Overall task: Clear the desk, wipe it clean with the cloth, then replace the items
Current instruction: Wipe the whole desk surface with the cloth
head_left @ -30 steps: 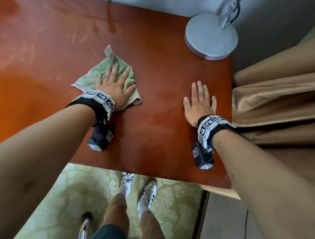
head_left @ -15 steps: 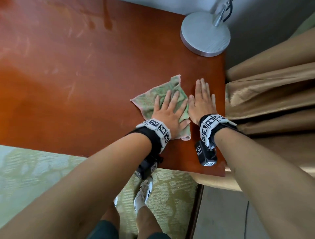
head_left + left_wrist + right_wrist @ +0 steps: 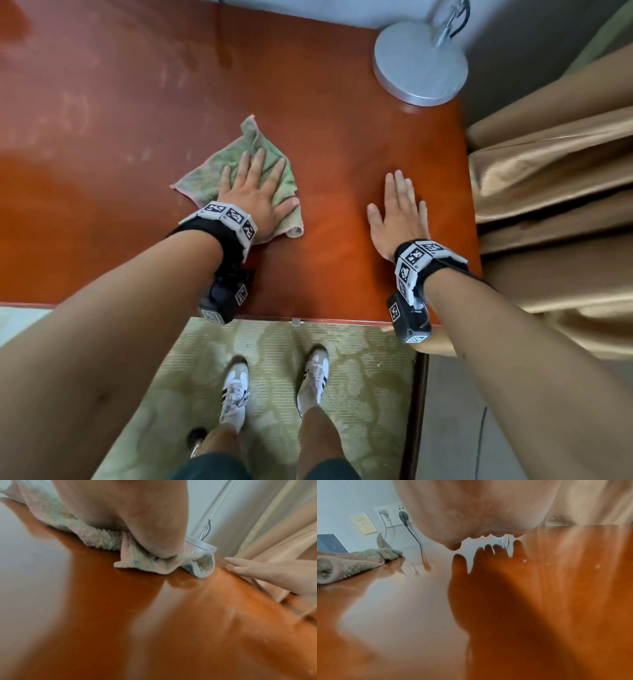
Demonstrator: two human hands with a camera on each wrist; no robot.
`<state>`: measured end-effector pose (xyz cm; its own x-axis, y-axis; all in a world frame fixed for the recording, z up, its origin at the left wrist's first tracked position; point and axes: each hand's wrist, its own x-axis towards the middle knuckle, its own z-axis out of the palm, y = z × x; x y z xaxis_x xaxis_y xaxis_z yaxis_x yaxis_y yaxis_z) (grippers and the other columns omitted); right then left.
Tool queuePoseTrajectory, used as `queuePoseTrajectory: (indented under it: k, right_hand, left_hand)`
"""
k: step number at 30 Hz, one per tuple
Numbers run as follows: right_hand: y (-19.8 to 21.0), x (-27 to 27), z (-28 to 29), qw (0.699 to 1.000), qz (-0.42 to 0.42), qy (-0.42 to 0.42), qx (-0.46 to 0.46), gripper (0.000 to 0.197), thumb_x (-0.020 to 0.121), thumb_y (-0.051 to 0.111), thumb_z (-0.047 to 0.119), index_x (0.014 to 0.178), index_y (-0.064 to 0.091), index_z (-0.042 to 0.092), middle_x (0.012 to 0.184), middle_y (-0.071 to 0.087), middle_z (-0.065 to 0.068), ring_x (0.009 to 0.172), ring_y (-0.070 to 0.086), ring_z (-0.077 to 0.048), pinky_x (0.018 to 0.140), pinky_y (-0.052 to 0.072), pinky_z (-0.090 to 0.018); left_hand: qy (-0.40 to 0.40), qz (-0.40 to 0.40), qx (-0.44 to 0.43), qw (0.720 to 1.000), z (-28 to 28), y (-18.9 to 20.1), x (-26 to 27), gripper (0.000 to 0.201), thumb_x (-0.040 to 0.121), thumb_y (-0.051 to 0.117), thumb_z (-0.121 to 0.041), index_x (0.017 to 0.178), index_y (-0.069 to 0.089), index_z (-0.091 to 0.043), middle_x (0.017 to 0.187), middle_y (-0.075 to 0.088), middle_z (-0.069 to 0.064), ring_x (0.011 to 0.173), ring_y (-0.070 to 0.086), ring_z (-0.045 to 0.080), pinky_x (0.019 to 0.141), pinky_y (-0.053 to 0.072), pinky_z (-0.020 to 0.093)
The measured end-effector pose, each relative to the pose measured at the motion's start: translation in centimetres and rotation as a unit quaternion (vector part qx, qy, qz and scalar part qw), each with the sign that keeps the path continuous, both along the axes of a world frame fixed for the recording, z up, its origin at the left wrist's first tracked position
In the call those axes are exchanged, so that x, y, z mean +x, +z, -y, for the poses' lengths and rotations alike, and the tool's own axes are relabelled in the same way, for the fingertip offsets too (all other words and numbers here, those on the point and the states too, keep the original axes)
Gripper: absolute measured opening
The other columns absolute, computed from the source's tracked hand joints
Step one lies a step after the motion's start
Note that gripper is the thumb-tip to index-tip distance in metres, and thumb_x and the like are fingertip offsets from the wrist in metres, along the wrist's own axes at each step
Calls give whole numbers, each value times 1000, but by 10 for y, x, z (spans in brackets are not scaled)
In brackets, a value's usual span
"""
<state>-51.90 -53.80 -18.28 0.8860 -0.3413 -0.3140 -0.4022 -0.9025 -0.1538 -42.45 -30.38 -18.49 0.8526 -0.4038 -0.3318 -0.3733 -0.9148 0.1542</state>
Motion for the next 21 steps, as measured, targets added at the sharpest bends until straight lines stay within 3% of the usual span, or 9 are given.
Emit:
queuePoseTrajectory:
  k: [5,10,21]
  right_hand:
    - [-4,-24,-33,999,14,-47,-4,64,103,21,43,155,-6,19,162,-14,5,149,-11,-13,121,-1,-42]
    - [-6,-52,-43,995,38,-91,-22,60,103,22,36,155,-2,19,163,-9,4,149,-7,-14,121,2,-42]
    - [8,-99,-22,988,73,-129,-35,56,103,23,25,156,5,19,163,-3,5,149,-4,-13,121,4,-41]
  left_hand:
    - [-17,16,6,1000,-27,2,-2,74,89,13,-69,151,-10,-33,158,-18,0,146,-15,25,118,-5,51]
    - [-18,-5,17,1000,-19,5,-21,73,91,13,-67,150,-13,-33,157,-24,2,144,-20,27,116,-8,53]
    - [-161,-6,-3,987,66,0,-132,71,91,9,-68,149,-14,-34,156,-26,1,143,-25,26,114,-10,55]
